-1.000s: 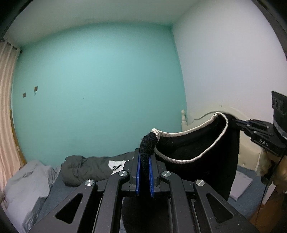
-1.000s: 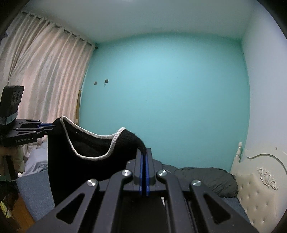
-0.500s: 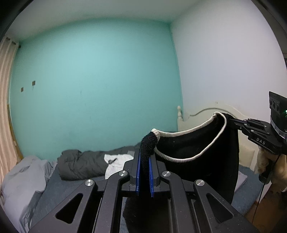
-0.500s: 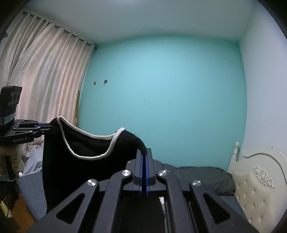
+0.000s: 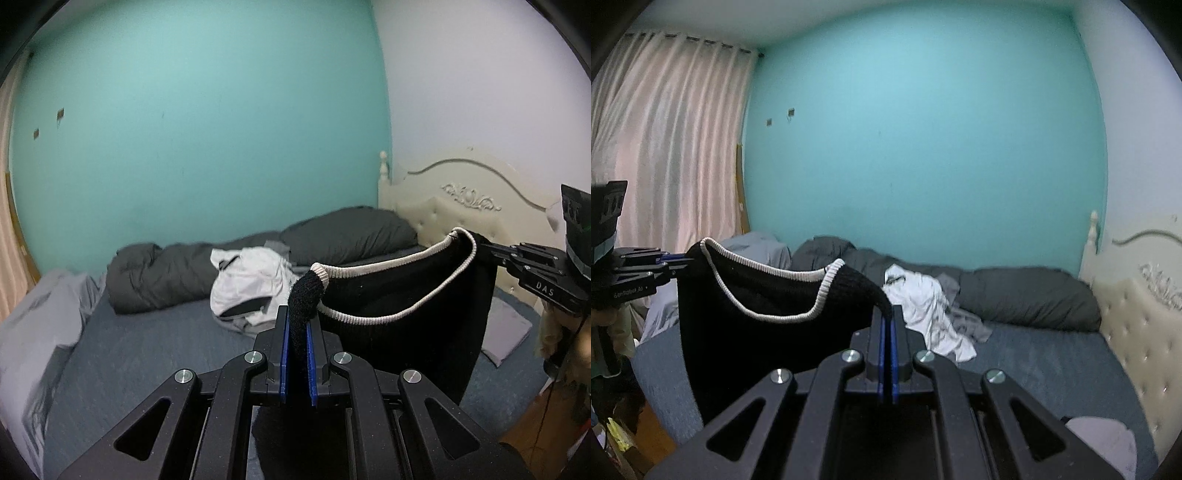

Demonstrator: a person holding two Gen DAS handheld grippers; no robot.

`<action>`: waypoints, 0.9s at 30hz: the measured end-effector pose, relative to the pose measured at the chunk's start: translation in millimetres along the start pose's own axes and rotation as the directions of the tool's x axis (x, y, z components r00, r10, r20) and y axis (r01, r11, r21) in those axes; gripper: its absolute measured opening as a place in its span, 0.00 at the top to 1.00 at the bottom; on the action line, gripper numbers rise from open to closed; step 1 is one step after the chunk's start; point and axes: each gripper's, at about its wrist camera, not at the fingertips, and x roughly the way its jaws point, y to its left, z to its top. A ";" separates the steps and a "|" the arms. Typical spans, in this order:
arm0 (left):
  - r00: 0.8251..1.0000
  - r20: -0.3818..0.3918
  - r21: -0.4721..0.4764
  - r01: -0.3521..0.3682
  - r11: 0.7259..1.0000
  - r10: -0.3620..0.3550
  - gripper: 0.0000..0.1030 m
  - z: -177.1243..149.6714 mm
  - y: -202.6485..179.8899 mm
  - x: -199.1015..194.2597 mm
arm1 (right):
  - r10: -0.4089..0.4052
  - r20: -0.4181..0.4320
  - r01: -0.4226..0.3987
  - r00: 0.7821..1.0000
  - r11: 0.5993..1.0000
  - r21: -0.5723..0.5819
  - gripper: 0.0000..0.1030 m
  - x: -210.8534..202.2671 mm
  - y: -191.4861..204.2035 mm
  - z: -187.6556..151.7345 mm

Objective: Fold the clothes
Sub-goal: 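Lift the black sweatshirt up by its collar with both tools, then lower the sweatshirt onto the bed and open both tools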

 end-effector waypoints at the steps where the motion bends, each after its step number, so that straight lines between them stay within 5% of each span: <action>1: 1.000 -0.009 0.000 -0.002 1.000 0.002 0.92 -2.8 -0.6 7.3 | 0.000 -0.009 0.000 1.000 1.000 0.006 0.98 5.2 -4.5 -6.8; 15: 0.991 -0.132 -0.022 0.004 1.000 -0.007 0.92 -23.0 -1.1 131.9 | -0.011 -0.144 0.020 0.990 0.998 0.063 0.98 102.9 -58.7 -41.5; 27: 0.967 -0.256 -0.048 -0.005 0.999 -0.007 0.92 -73.8 28.2 275.8 | -0.029 -0.273 0.048 0.962 0.997 0.062 0.98 230.3 -87.9 -90.4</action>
